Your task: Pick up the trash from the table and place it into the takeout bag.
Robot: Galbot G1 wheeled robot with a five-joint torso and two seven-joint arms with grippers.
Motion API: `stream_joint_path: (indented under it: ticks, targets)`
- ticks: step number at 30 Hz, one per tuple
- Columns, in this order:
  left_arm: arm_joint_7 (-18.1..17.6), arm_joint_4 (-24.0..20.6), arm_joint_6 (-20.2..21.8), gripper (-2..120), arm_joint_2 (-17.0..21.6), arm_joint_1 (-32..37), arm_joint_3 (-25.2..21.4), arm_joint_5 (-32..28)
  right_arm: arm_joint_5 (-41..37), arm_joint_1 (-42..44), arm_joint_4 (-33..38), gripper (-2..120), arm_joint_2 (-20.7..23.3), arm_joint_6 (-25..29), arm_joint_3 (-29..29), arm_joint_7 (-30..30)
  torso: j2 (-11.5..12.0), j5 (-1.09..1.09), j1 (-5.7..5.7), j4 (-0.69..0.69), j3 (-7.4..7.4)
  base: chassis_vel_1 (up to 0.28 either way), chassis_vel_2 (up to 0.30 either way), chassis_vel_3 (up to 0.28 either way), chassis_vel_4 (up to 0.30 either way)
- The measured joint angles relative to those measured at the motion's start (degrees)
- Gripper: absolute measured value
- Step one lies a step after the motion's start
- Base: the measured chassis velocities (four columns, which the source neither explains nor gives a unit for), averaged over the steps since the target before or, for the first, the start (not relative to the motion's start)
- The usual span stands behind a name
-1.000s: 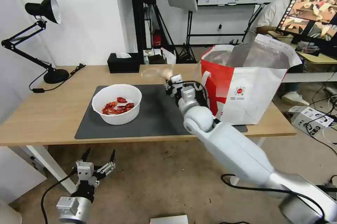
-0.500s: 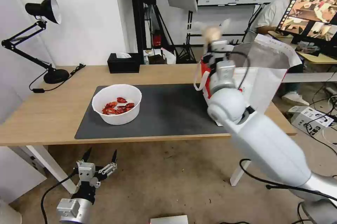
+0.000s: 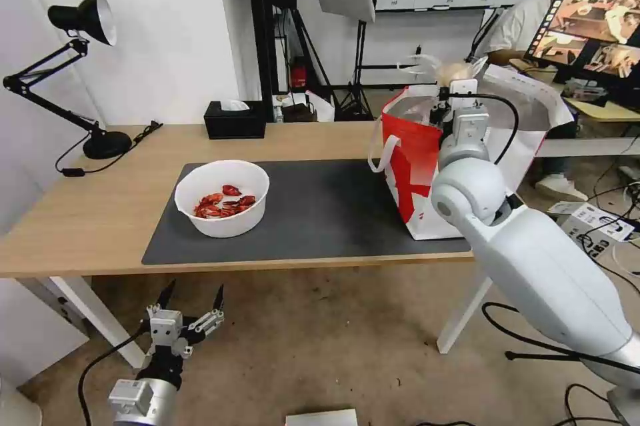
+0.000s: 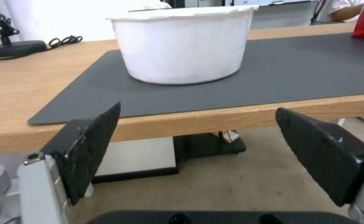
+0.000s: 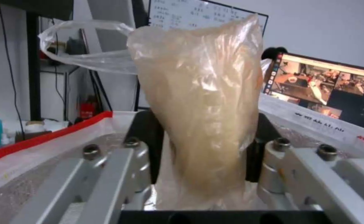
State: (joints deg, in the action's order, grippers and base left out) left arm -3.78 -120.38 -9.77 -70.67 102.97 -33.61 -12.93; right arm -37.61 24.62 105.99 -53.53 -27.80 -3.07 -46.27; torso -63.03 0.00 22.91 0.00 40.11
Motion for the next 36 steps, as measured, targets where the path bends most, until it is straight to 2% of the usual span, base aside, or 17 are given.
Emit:
stream_joint_path:
  ticks: [3, 6, 7, 14, 17, 29, 36]
  targets:
    - [0.0, 0.0, 0.0, 100, 0.0, 0.0, 0.0, 0.0, -0.3, -0.1, 0.1, 52, 0.2, 0.0, 0.0, 0.0, 0.0, -0.01, 0.0, 0.0, 0.0, 0.0, 0.0, 0.0, 0.0]
    - [0.0, -0.1, 0.0, 100, 0.1, -0.1, 0.1, 0.0, -0.8, 0.0, 0.3, 69, 0.4, -0.1, 0.0, 0.1, 0.0, -0.01, 0.0, 0.0, 0.0, 0.0, 0.0, 0.0, 0.0]
    - [0.0, -0.1, 0.0, 100, 0.1, -0.1, 0.1, 0.0, -0.8, 0.0, 0.3, 69, 0.4, -0.1, 0.0, 0.1, 0.0, -0.01, 0.0, 0.0, 0.0, 0.0, 0.0, 0.0, 0.0]
    - [0.0, 0.0, 0.1, 100, 0.2, -0.3, 0.3, 0.0, -1.2, 0.4, 0.4, 96, 0.7, -0.1, 0.0, 0.3, 0.0, 0.0, 0.0, 0.0, 0.0, 0.0, 0.0, 0.0, 0.0]
    - [0.0, 0.0, 0.1, 100, 0.2, -0.3, 0.4, 0.0, -1.3, 0.5, 0.5, 100, 0.8, -0.1, 0.0, 0.4, 0.0, -0.01, 0.0, 0.0, 0.0, 0.0, 0.0, 0.0, 0.0]
    - [0.0, -0.5, 0.2, 100, 0.5, -0.3, 0.2, -0.1, -1.9, 1.4, 2.1, 100, 1.8, 0.5, 0.5, 0.7, 0.0, 0.0, 0.0, 0.0, 0.0, 0.0, 0.0, 0.0, 0.0]
    - [-0.1, -1.2, 0.2, 100, 0.5, -0.3, 0.2, -0.2, -2.6, 3.4, 4.8, 100, 3.9, 5.5, 3.1, 3.7, 0.0, -0.01, 0.0, 0.0, 0.0, 0.0, 0.0, 0.0, 0.0]
